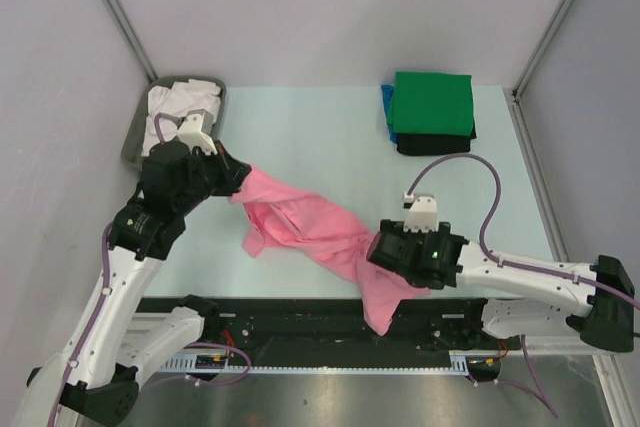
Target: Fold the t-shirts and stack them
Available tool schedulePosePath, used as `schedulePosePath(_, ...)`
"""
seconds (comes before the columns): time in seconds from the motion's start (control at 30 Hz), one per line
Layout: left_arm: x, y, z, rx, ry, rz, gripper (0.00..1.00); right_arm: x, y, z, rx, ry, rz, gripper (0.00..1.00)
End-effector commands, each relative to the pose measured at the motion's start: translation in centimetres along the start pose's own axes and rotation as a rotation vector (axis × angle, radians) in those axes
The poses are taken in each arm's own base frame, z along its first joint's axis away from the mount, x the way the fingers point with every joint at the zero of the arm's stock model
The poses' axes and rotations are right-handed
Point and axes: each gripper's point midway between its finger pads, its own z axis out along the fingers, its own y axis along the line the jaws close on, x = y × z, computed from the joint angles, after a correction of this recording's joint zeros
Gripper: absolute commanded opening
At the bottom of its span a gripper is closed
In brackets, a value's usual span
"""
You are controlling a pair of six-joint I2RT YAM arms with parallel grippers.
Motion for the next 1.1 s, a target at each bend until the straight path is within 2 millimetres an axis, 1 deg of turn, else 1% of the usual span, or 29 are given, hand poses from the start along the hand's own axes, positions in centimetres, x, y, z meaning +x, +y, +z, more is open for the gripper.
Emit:
schedulePosePath(0.0, -0.8, -0.2, -0.1, 0.018, -0.034, 0.011, 0.00, -4.8, 1.8, 2.2, -0.033, -0.087, 0.004, 1.00)
schedulePosePath(0.07, -0.7, -0.1, 0.0, 0.015, -0.031, 0.012, 0.00, -4.9, 1.6, 3.2, -0.025, -0.059, 0.002, 0.98)
schedulePosePath(0.1, -0.5, -0.1, 0.0, 0.014, -0.029, 0.012, 0.00, -5.3, 1.5, 4.1, -0.013, -0.050, 0.030, 0.97)
schedulePosePath(0.17, -0.6, -0.1, 0.1, 0.016, -0.029, 0.012, 0.00, -4.7, 1.3, 5.0, -0.007, -0.012, 0.038, 0.92)
schedulePosePath(0.2, -0.5, -0.1, 0.1, 0.017, -0.027, 0.012, 0.00, -4.6, 0.9, 5.6, 0.009, 0.003, 0.054, 0.91)
schedulePosePath(0.27, -0.5, 0.0, 0.1, 0.013, -0.026, 0.017, 0.00, -3.6, 0.1, 6.4, 0.034, 0.026, 0.060, 0.88)
schedulePosePath(0.3, -0.4, 0.1, 0.2, 0.008, -0.023, 0.018, 0.00, -3.8, -0.3, 7.2, 0.043, 0.024, 0.088, 0.88)
schedulePosePath(0.33, -0.4, 0.0, 0.2, 0.011, -0.025, 0.019, 0.00, -3.3, -0.6, 7.8, 0.043, 0.044, 0.098, 0.86)
schedulePosePath(0.37, -0.3, 0.1, 0.3, 0.009, -0.021, 0.018, 0.00, -2.0, -0.5, 8.3, 0.017, 0.096, 0.097, 0.86)
schedulePosePath(0.4, -0.3, 0.1, 0.4, 0.010, -0.019, 0.018, 0.00, -2.1, -0.2, 9.0, -0.003, 0.096, 0.122, 0.86)
schedulePosePath(0.43, -0.2, 0.0, 0.5, 0.014, -0.017, 0.017, 0.00, -1.5, 0.3, 9.3, -0.029, 0.124, 0.127, 0.85)
schedulePosePath(0.5, -0.1, 0.1, 0.7, 0.015, -0.012, 0.013, 0.00, -1.1, 1.3, 10.1, -0.065, 0.141, 0.135, 0.87)
schedulePosePath(0.53, 0.0, 0.0, 0.7, 0.017, -0.011, 0.013, 0.00, -0.3, 1.8, 10.7, -0.072, 0.177, 0.126, 0.87)
schedulePosePath(0.6, 0.1, 0.1, 0.8, 0.016, -0.009, 0.010, 0.00, -0.2, 2.7, 11.4, -0.098, 0.186, 0.136, 0.87)
schedulePosePath(0.63, 0.2, 0.1, 0.8, 0.017, -0.008, 0.010, 0.00, 0.2, 2.9, 11.7, -0.101, 0.201, 0.137, 0.88)
schedulePosePath(0.7, 0.3, 0.3, 0.9, 0.010, -0.006, 0.012, 0.00, 0.2, 3.6, 12.2, -0.119, 0.205, 0.148, 0.88)
schedulePosePath(0.8, 0.3, 0.4, 1.0, 0.003, -0.002, 0.016, 0.00, 0.2, 4.1, 12.7, -0.130, 0.213, 0.156, 0.88)
schedulePosePath(0.87, 0.3, 0.5, 1.0, -0.001, -0.003, 0.016, 0.00, 0.2, 4.2, 12.9, -0.133, 0.215, 0.155, 0.85)
schedulePosePath(0.9, 0.3, 0.5, 1.0, -0.001, -0.003, 0.019, 0.00, 0.4, 4.2, 13.0, -0.130, 0.219, 0.151, 0.82)
schedulePosePath(0.97, 0.3, 0.5, 1.0, -0.002, -0.002, 0.018, 0.00, 0.6, 4.2, 13.1, -0.130, 0.223, 0.140, 0.69)
schedulePosePath(1.0, 0.3, 0.6, 1.1, -0.003, 0.001, 0.021, 0.00, 0.8, 4.1, 13.3, -0.120, 0.229, 0.135, 0.57)
schedulePosePath(1.03, 0.2, 0.7, 1.1, -0.006, -0.002, 0.022, 0.00, 0.9, 3.9, 13.5, -0.113, 0.229, 0.132, 0.26)
schedulePosePath(1.07, 0.3, 0.7, 1.1, -0.008, -0.002, 0.022, 0.00, 0.9, 3.8, 13.5, -0.105, 0.228, 0.131, 0.09)
